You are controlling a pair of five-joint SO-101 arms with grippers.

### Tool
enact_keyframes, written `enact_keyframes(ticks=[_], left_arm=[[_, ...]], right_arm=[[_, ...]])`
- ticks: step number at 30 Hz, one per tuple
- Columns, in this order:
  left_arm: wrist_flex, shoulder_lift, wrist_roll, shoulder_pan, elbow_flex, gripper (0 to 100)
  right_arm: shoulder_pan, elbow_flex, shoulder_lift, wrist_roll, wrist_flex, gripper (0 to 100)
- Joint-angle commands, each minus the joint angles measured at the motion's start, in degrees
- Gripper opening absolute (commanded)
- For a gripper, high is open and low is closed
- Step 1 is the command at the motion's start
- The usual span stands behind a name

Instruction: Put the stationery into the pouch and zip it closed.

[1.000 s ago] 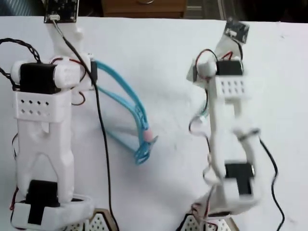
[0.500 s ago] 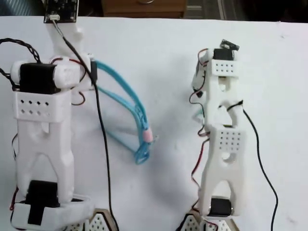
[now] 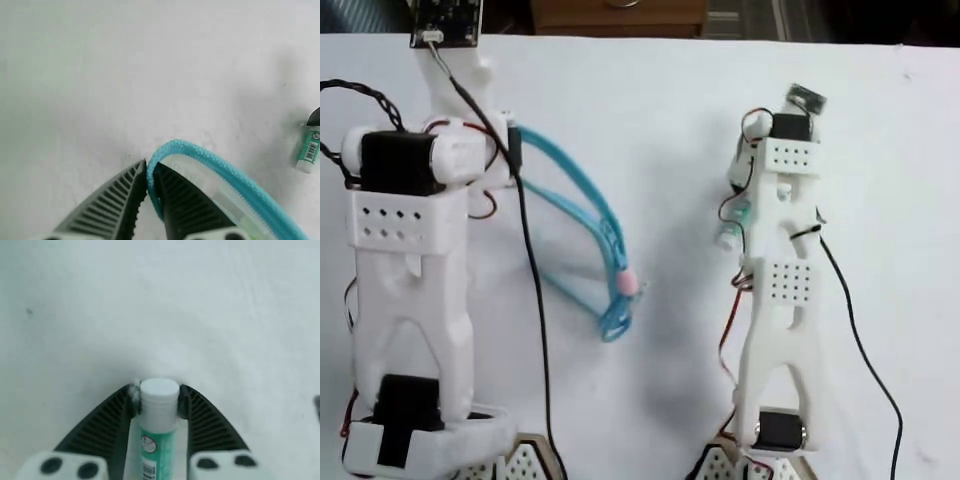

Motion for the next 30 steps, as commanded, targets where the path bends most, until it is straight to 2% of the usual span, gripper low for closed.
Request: enact_keyframes(ticks=[1,14,22,30], left_arm=[[1.3,0.2,-0.2,-0.3,0.4,2],[1.4,0.2,-0.2,-0.3,0.4,2],[1.4,0.2,0.0,-0.3,0.4,2],[1.4,0.2,-0.1,-0.3,0.4,2]], right_arm=[[-0.2,-2.0,-1.4,1.1,1.0,1.7],[-1.7,-1.3,-29.2,1.3,1.2,1.7],[-13.7,0.8,-50.7,4.8,1.2,1.7],[-25.4,22.4,-73.3,3.3,1.0,1.7]])
